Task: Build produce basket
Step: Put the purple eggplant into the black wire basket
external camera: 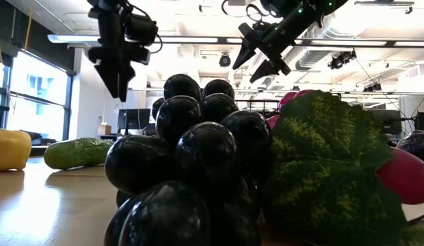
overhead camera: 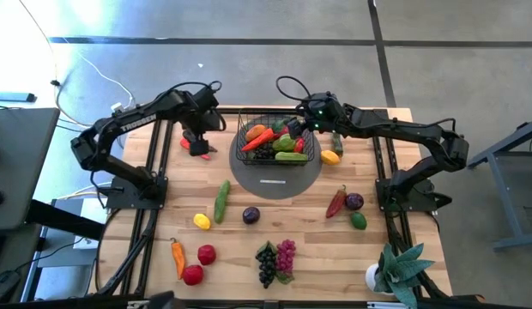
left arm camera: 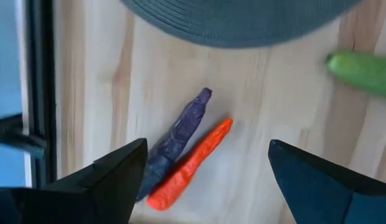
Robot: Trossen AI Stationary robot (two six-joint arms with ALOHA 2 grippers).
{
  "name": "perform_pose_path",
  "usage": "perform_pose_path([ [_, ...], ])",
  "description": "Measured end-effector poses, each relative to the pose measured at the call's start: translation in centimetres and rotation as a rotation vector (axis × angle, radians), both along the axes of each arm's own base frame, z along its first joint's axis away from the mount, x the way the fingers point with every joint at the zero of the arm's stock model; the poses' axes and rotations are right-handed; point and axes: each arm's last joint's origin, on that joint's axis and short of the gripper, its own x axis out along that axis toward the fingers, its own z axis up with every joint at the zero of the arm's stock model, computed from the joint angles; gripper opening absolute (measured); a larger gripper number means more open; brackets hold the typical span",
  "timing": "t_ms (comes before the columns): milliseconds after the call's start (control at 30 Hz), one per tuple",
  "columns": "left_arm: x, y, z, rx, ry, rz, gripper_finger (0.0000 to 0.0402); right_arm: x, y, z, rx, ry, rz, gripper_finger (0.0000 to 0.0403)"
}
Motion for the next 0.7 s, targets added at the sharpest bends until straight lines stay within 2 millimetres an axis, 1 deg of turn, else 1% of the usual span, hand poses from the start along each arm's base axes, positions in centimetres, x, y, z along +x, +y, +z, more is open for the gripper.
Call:
perform_pose_path([
  [200, 0.9, 1.2, -2.2, -0.012, 0.124, -0.108, 0.0326, 0.0, 0.0, 0.0, 0.018, -0.011, -0.014, 0.0323],
  [367, 1.1, 2.2, -4.2, -0.023, 0.227, -0.095, 0.0326, 0.0, 0.1, 0.0, 0.018, -0.011, -0.011, 0.0323],
  [567, -0.3, 3.3, -6.7, -0.102, 0.213, 0.016, 0.0326, 0.0, 0.1, 0.0, 0.019, -0.009, -0.011, 0.0323],
  [700, -0.8, 3.8, -7.6, -0.11, 0.198, 0.02, 0.0326, 0.0, 0.1, 0.0, 0.019, -0.009, -0.011, 0.0323],
])
